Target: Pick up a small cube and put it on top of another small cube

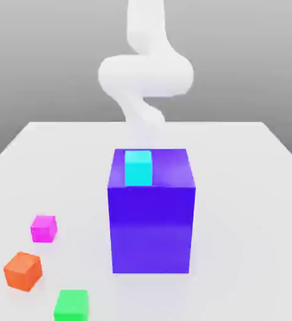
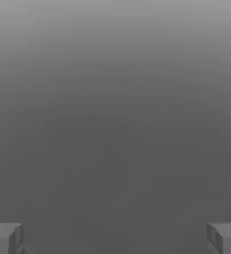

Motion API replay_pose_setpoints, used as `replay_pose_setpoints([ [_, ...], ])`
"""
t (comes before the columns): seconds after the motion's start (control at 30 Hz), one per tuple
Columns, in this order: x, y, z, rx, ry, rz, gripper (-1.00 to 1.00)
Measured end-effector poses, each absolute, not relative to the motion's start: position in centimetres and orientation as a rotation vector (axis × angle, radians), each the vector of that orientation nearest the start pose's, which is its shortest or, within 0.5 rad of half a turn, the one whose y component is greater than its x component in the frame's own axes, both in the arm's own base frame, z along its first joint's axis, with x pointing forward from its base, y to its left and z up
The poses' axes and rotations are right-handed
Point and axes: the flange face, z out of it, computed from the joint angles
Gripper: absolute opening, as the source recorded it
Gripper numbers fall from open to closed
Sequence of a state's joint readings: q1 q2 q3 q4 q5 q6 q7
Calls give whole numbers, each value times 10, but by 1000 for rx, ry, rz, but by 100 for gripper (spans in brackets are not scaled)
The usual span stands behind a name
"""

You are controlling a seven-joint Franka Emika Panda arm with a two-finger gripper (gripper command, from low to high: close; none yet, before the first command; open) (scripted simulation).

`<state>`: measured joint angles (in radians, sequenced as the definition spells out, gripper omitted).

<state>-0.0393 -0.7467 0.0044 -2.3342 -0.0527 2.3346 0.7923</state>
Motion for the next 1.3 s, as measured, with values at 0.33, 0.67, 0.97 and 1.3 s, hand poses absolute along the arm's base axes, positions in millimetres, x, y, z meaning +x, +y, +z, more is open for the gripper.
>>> replay_pose_setpoints([
  [0.33,419,-97,535,-2808,1220,-856,0],
  [0.67,398,-191,390,-2975,1307,-517,0],
  [0.97,332,-242,274,-2975,1317,-197,0],
  [1.3,263,-252,187,-2868,1284,-13,0],
])
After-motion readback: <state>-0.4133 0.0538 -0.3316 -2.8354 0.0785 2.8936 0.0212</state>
